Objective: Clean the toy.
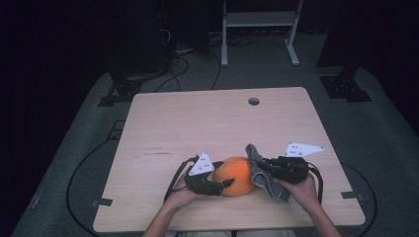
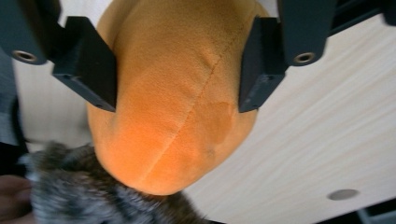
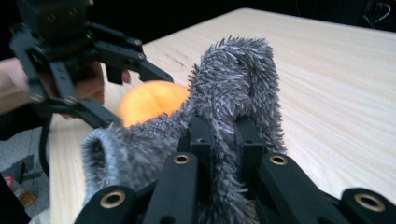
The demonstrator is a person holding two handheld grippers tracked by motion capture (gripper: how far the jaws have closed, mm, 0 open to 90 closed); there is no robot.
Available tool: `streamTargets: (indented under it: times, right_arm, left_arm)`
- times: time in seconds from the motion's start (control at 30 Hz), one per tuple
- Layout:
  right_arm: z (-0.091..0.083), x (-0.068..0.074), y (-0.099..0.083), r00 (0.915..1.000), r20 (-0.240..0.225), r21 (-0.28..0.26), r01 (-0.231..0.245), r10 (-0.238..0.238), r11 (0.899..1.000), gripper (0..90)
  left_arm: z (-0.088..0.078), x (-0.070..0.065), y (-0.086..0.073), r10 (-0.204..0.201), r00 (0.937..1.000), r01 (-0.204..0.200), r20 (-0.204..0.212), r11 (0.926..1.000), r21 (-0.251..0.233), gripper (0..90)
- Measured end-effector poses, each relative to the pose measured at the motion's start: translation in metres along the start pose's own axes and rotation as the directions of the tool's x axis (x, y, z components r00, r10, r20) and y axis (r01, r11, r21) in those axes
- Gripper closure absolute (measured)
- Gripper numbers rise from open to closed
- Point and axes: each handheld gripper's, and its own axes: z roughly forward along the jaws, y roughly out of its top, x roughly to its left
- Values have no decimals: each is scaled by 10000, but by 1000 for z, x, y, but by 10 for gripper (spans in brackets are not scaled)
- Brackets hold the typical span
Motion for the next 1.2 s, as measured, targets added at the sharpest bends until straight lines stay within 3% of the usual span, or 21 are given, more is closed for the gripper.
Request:
streamTargets:
  times: [0.17, 0.23, 0.27, 0.3, 0.4, 0.43, 0.5, 0.57, 0.67, 0.7, 0.9, 0.97, 1.1, 1.17, 1.2]
  right_arm:
    - [-9, 15, 16, 9982, -403, -532, 421, -442, 9977, 808]
    - [-3, 21, 18, 9960, -312, -215, 832, -838, 9963, 808]
    - [0, 21, 16, 9958, -267, -15, 876, -876, 9962, 808]
    - [3, 19, 13, 9960, -240, 129, 867, -863, 9962, 808]
    - [1, 12, 7, 9975, -292, 245, 656, -648, 9975, 808]
    - [0, 11, 7, 9973, -212, 289, 704, -698, 9971, 808]
    - [-1, 9, 5, 9977, -294, 254, 624, -617, 9977, 808]
    - [-2, 7, 4, 9974, -390, 202, 619, -610, 9979, 808]
    - [-2, 3, 1, 9981, -404, 200, 467, -458, 9987, 808]
    - [-3, -1, 0, 9989, -366, 151, 301, -295, 9994, 808]
    - [-6, 3, 3, 9995, -203, 19, 233, -232, 9997, 808]
    - [-6, 11, 10, 9984, -362, -201, 427, -434, 9989, 808]
    - [0, 24, 15, 9937, -499, -59, 1004, -1005, 9949, 808]
    - [1, 17, 11, 9964, -413, -63, 738, -740, 9973, 808]
    - [0, 10, 7, 9984, -149, 32, 551, -550, 9985, 808]
  left_arm:
    - [5, -10, 5, 77, 9992, -78, -381, 10000, -26, 380]
    - [4, -12, 7, 190, 9996, -189, -214, 9998, 41, 377]
    - [3, -12, 7, 208, 9997, -209, 93, 9998, 45, 369]
    - [2, -11, 6, 155, 9976, -159, 668, 9999, 50, 349]
    - [-2, -5, 3, 79, 9931, -47, 1171, 9996, -275, 272]
    - [-3, -2, 2, 67, 9926, -31, 1216, 9996, -291, 236]
    - [1, 3, 0, -218, 9973, 211, 697, 9997, 100, 136]
    - [7, 8, -5, -649, 9937, 615, 918, 9973, 390, 74]
    - [8, 6, -9, -506, 9938, 490, 992, 9986, 190, 163]
    - [8, 5, -9, -485, 9946, 475, 919, 9988, 128, 241]
    - [6, -2, -5, -264, 9993, 265, 253, 9996, -51, 359]
    - [5, -4, -3, -219, 9996, 221, 152, 9997, -110, 384]
    - [2, -5, 0, -88, 9999, 89, 79, 9999, -147, 400]
    - [-1, -3, 1, -246, 9995, 252, 200, 9992, -312, 401]
    - [-2, -3, 1, -234, 9996, 240, 170, 9992, -330, 401]
